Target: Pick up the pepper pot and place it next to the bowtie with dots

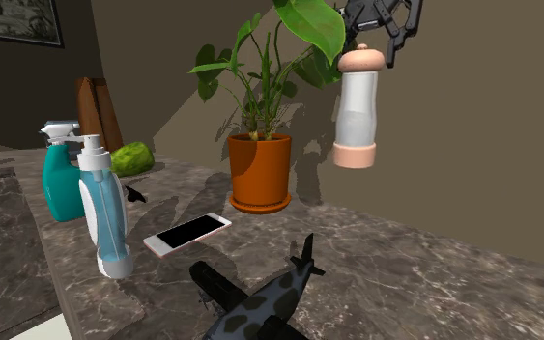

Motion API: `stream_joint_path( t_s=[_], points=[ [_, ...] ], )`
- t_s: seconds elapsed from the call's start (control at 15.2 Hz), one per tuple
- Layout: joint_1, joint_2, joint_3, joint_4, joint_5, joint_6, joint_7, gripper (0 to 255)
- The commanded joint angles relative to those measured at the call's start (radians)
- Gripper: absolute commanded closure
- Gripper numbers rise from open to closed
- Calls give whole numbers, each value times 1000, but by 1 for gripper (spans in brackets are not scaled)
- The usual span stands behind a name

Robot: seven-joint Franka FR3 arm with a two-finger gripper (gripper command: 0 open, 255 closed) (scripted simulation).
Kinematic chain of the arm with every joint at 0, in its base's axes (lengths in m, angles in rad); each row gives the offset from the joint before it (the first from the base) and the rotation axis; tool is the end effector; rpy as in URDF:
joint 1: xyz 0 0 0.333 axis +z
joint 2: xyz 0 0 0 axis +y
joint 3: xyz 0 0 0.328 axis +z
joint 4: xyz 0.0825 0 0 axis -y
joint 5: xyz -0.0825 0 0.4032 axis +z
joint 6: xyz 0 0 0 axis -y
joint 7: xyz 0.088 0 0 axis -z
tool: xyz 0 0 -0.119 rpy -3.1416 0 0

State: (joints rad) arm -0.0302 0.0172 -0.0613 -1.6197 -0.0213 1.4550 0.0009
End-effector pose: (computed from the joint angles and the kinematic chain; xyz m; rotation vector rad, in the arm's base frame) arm 0.5583 -0.0537 0.5823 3.1111 -0.1448 -0.2853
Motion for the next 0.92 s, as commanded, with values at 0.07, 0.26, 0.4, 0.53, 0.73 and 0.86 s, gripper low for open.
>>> stream_joint_path(
  t_s=[0.07,0.26,0.4,0.53,0.73,0.86],
  points=[
    [1,8,1,51,1,-44,1,255],
    [1,19,1,107,1,-88,-1,255],
    [0,29,0,146,1,-118,-2,255],
    [0,39,0,187,2,-149,-3,255],
    [0,58,0,254,3,-196,-4,255],
    [12,41,10,240,5,-200,19,255]
  ],
)
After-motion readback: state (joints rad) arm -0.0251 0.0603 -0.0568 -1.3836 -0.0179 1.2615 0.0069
